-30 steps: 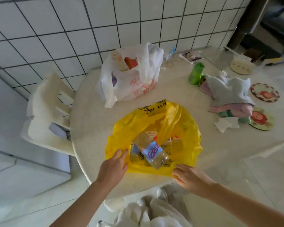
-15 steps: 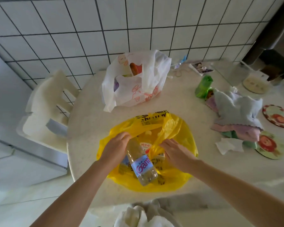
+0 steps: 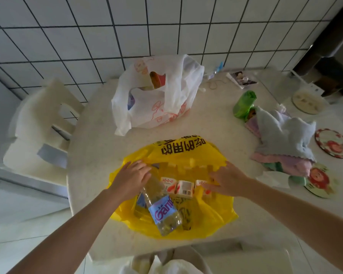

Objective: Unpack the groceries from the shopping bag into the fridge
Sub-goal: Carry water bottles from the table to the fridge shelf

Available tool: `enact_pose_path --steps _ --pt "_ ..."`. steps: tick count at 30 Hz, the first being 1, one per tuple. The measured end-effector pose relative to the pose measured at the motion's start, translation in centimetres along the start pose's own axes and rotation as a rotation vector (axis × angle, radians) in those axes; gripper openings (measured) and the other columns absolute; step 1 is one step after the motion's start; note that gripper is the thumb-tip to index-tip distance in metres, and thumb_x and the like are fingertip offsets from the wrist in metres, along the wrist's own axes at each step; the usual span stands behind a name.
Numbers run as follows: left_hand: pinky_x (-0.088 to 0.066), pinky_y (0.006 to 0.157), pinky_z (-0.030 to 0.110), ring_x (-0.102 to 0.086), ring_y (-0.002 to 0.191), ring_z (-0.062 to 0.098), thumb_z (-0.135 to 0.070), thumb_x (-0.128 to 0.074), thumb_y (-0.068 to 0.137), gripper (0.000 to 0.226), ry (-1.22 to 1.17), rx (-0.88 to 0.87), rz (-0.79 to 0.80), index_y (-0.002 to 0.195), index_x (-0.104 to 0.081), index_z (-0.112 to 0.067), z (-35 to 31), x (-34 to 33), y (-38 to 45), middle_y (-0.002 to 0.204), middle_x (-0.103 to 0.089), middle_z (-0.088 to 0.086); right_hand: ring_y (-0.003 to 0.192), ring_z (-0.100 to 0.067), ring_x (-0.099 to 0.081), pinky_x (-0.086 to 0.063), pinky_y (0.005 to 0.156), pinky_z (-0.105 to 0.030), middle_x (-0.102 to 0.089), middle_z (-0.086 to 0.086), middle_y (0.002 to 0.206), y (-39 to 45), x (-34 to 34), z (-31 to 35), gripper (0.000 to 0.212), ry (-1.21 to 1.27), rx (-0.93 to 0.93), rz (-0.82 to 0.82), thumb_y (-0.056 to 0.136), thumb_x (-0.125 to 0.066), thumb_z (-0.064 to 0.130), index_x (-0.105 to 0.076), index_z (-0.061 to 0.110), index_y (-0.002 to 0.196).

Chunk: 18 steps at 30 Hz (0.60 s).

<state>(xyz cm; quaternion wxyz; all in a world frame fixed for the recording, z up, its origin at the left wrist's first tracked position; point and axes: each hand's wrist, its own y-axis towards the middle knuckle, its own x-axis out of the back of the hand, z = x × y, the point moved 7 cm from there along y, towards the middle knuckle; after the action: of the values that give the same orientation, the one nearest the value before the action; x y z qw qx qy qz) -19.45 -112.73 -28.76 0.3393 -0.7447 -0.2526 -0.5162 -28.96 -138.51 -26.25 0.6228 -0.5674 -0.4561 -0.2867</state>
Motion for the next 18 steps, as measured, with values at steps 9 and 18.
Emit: enact_pose_path --steps 9,18 --pt "-0.040 0.106 0.048 -0.037 0.138 0.035 -0.021 -0.074 0.078 0.056 0.136 0.070 -0.049 0.129 -0.057 -0.008 3.1 1.2 2.9 0.132 -0.058 0.008 0.068 -0.012 -0.051 -0.043 0.094 -0.050 -0.052 0.007 0.067 -0.2 -1.0 -9.7 0.084 0.268 -0.530 0.179 0.078 0.005 0.075 -0.061 0.024 0.085" --pt "-0.032 0.110 0.043 -0.022 0.145 0.030 -0.014 -0.060 0.089 0.062 0.117 0.170 -0.008 0.146 -0.034 -0.018 5.6 0.1 3.8 0.148 -0.041 0.001 0.049 -0.012 -0.039 -0.033 0.051 -0.025 -0.044 0.008 0.037 1.0 -2.6 -14.6 0.048 0.829 -0.693 0.005 0.093 -0.059 0.030 -0.046 0.022 0.048"
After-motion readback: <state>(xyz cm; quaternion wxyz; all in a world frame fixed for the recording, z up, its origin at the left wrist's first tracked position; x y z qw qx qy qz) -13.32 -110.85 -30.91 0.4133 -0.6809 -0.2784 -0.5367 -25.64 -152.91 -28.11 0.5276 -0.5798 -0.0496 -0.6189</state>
